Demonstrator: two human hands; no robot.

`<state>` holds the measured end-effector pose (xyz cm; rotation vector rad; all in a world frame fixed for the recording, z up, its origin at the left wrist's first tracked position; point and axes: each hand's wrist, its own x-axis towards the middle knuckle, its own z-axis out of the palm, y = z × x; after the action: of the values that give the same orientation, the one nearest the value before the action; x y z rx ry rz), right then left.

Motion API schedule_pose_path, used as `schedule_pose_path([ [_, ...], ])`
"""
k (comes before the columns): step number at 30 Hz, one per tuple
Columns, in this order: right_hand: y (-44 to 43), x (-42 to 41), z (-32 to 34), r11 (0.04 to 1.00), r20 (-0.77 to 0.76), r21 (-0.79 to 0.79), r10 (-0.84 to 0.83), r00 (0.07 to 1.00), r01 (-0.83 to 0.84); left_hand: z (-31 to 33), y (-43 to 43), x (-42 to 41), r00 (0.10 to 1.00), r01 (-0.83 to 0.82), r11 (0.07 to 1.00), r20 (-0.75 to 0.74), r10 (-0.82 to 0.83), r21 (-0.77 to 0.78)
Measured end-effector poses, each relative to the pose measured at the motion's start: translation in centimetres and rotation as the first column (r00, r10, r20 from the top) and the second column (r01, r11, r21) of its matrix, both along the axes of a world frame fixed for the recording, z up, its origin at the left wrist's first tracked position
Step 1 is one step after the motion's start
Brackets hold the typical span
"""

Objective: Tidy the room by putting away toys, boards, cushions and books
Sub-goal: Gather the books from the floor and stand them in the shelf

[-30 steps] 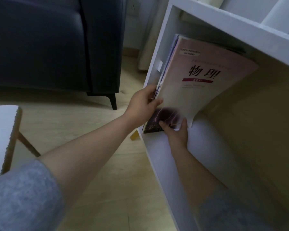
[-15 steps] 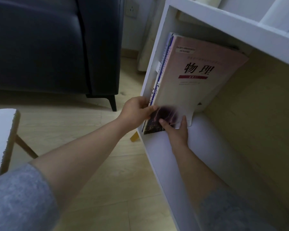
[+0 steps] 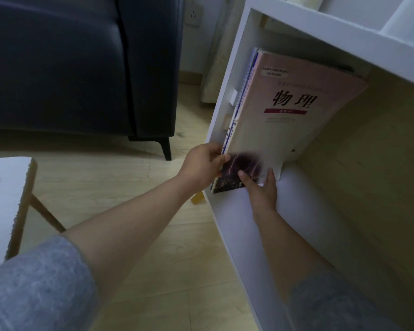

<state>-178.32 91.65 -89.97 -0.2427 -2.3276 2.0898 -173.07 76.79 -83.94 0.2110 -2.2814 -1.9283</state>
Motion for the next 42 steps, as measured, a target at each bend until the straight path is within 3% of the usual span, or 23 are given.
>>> schedule_pose_path([
  [7, 0.1, 0.1, 0.0, 1.000, -0.002, 0.019, 0.003, 1.000, -0.003, -0.1, 0.0, 0.1, 0.999, -0.032, 0.999, 0.004, 0.032, 0.014],
  [33, 0.4, 3.1, 1.1, 0.999, 0.086, 0.034, 0.017, 0.996, -0.020, 1.6, 0.3, 2.1, 0.981, -0.195, 0.960, -0.027, 0.194, -0.199],
  [42, -0.8, 10.9, 2.9, 0.979, 0.060, -0.042, -0.195, 0.979, 0.198, 3.3, 2.3, 8.2, 0.958, -0.254, 0.934, 0.069, 0.279, -0.252],
])
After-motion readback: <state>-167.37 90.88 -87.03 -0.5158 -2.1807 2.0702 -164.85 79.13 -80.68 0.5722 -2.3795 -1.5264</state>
